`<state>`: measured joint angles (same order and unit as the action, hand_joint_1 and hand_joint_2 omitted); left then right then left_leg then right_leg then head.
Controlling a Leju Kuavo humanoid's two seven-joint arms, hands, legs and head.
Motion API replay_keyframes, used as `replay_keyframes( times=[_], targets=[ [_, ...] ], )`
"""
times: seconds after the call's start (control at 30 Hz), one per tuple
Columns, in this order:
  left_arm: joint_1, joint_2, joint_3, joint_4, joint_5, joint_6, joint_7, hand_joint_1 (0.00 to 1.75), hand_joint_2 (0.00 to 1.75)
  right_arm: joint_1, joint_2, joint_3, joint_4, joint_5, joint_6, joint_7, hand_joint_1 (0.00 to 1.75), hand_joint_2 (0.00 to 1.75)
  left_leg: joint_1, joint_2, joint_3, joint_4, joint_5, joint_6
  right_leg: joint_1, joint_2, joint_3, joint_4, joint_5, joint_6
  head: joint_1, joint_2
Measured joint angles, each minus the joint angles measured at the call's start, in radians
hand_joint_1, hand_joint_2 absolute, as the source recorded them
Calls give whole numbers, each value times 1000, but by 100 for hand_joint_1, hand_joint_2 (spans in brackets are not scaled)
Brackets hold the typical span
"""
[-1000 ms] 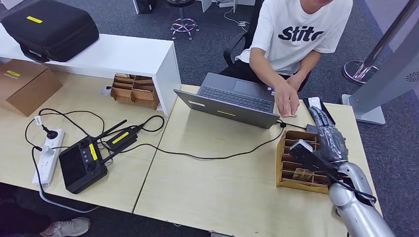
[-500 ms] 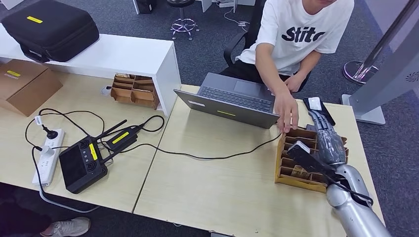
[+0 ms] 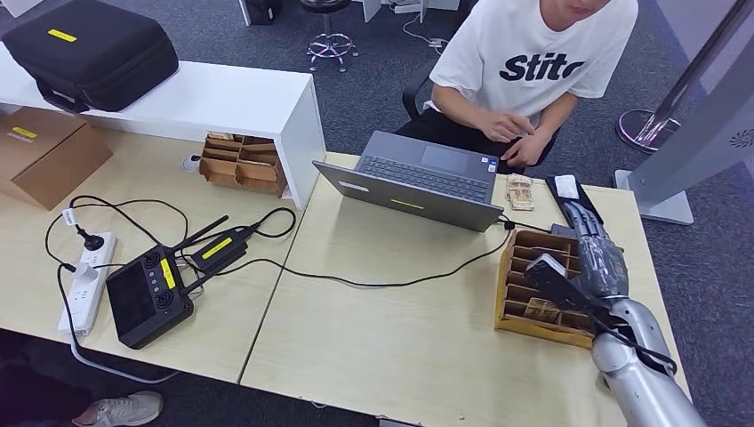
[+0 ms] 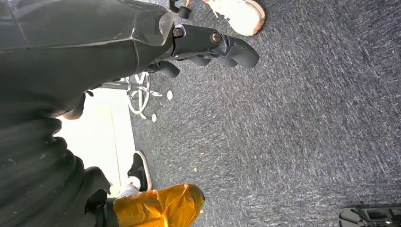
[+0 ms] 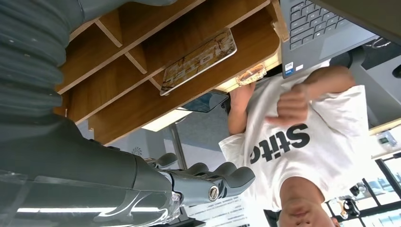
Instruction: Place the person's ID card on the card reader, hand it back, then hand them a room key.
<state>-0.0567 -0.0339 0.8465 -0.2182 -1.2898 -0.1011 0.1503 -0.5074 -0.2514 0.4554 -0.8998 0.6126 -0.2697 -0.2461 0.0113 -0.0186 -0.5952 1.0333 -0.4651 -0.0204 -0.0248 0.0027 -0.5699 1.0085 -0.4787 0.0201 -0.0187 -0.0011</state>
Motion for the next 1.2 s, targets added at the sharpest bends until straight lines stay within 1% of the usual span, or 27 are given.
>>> replay_keyframes(
  times=[0.43, 0.73, 1.2],
  targets=[
    [0, 0, 0, 0, -4, 0, 0, 0, 175, -6, 14, -23, 3, -7, -7, -12, 0, 175, 0, 0, 0, 0, 0, 0, 0, 0, 0, 0, 0, 0, 0, 0],
    [0, 0, 0, 0, -5, 0, 0, 0, 175, -10, 28, -25, 3, -7, -7, -12, 0, 175, 0, 0, 0, 0, 0, 0, 0, 0, 0, 0, 0, 0, 0, 0],
    [0, 0, 0, 0, -5, 0, 0, 0, 175, -10, 33, -25, 3, -7, -7, -12, 0, 175, 0, 0, 0, 0, 0, 0, 0, 0, 0, 0, 0, 0, 0, 0]
  ],
)
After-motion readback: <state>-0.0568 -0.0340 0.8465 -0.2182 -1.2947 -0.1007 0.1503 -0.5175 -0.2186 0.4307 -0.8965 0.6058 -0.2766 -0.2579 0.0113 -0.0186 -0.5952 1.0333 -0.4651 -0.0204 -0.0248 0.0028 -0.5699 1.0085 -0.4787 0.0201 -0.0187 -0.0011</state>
